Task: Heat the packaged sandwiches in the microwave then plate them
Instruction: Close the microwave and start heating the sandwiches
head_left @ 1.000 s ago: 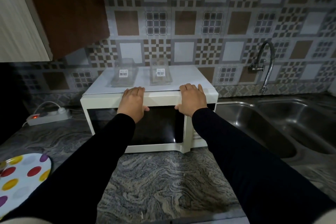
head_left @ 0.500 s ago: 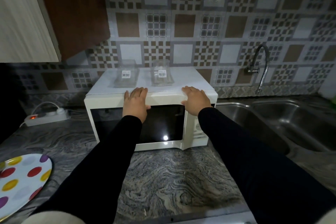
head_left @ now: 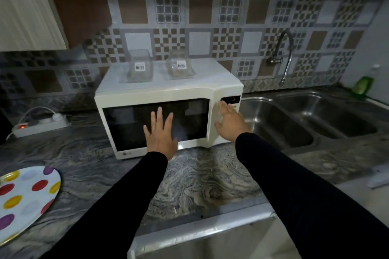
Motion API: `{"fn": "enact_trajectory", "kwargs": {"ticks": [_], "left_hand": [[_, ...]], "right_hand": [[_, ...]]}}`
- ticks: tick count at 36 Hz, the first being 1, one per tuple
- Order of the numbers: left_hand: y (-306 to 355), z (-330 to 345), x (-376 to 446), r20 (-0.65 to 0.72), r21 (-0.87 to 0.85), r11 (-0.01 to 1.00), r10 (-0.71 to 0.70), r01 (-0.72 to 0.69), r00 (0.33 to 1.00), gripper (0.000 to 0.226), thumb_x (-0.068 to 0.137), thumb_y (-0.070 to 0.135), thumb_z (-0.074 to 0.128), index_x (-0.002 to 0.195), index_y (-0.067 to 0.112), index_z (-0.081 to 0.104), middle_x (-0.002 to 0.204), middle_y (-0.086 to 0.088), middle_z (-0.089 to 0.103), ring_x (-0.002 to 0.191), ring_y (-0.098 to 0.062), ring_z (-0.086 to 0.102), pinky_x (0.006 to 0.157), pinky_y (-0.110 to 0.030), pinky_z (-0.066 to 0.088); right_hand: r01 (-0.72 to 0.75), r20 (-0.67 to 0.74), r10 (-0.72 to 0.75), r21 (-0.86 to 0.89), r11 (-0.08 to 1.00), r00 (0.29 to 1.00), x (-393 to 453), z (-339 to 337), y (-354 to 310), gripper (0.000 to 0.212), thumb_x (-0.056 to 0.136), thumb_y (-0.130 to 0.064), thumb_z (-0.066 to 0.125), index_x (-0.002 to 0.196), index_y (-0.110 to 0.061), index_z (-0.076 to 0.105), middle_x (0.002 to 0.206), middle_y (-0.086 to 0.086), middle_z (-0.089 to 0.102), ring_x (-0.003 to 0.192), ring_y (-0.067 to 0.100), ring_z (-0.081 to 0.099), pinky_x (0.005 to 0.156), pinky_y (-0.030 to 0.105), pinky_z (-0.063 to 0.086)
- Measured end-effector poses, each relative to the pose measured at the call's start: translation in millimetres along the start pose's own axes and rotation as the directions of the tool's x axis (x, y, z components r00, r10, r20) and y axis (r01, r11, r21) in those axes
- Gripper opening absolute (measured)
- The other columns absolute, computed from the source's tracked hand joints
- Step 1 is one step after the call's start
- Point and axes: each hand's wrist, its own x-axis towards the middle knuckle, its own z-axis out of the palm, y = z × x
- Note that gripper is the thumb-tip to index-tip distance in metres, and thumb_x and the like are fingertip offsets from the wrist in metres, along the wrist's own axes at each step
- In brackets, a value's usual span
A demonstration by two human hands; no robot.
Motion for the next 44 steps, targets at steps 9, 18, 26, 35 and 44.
{"fn": "enact_trajectory", "kwargs": {"ticks": [9, 18, 26, 35, 44], "left_hand": [[21, 73, -36, 0.559, -0.049, 0.958, -0.210, 0.284, 0.802, 0.083, 0.091, 0.049, 0.050, 0.153, 0.021, 0.005, 0.160, -0.008, -0.013, 0.148, -0.029, -0.009, 0.119, -0.049, 0.014], [22, 92, -17, 0.635, 0.047, 0.903, -0.357, 0.427, 0.685, 0.084, 0.082, 0.064, 0.052, 0.150, 0.026, 0.020, 0.159, -0.014, 0.001, 0.146, -0.036, 0.005, 0.118, -0.050, 0.016], [41, 116, -30, 0.573, 0.101, 0.845, -0.480, 0.525, 0.664, 0.098, 0.079, 0.080, 0.034, 0.152, 0.031, -0.010, 0.158, -0.009, -0.021, 0.146, -0.033, -0.019, 0.112, -0.065, 0.000], [37, 116, -23, 0.616, 0.166, 0.841, -0.496, 0.514, 0.612, 0.113, 0.065, 0.091, 0.032, 0.151, 0.034, -0.014, 0.158, -0.007, -0.024, 0.145, -0.034, -0.021, 0.110, -0.068, 0.000], [38, 111, -20, 0.649, 0.187, 0.849, -0.484, 0.494, 0.587, 0.115, 0.065, 0.092, 0.035, 0.150, 0.034, -0.017, 0.157, -0.009, -0.026, 0.144, -0.036, -0.022, 0.109, -0.069, 0.002]], "right_hand": [[-0.151, 0.121, 0.130, 0.179, 0.972, 0.984, -23, 42, 27, 0.070, 0.095, -0.023, 0.053, 0.153, -0.013, 0.015, 0.160, 0.004, 0.016, 0.145, 0.023, 0.023, 0.116, 0.029, 0.022], [-0.370, 0.183, 0.321, 0.441, 0.818, 0.929, 6, 67, 61, 0.054, 0.092, -0.023, 0.056, 0.142, -0.010, 0.042, 0.141, 0.009, 0.051, 0.129, 0.026, 0.048, 0.107, 0.032, 0.039], [-0.429, 0.232, 0.361, 0.531, 0.731, 0.903, 29, 88, 86, 0.048, 0.094, -0.027, 0.055, 0.138, -0.009, 0.046, 0.137, 0.010, 0.055, 0.124, 0.030, 0.052, 0.104, 0.037, 0.043], [-0.498, 0.260, 0.439, 0.614, 0.612, 0.860, 44, 106, 86, 0.044, 0.096, -0.025, 0.054, 0.135, -0.007, 0.045, 0.135, 0.013, 0.054, 0.123, 0.033, 0.051, 0.104, 0.039, 0.042], [-0.498, 0.289, 0.506, 0.795, 0.345, 0.812, 54, 114, 88, 0.036, 0.095, -0.019, 0.056, 0.130, -0.010, 0.053, 0.120, 0.009, 0.063, 0.094, 0.021, 0.057, 0.078, 0.024, 0.040]]}}
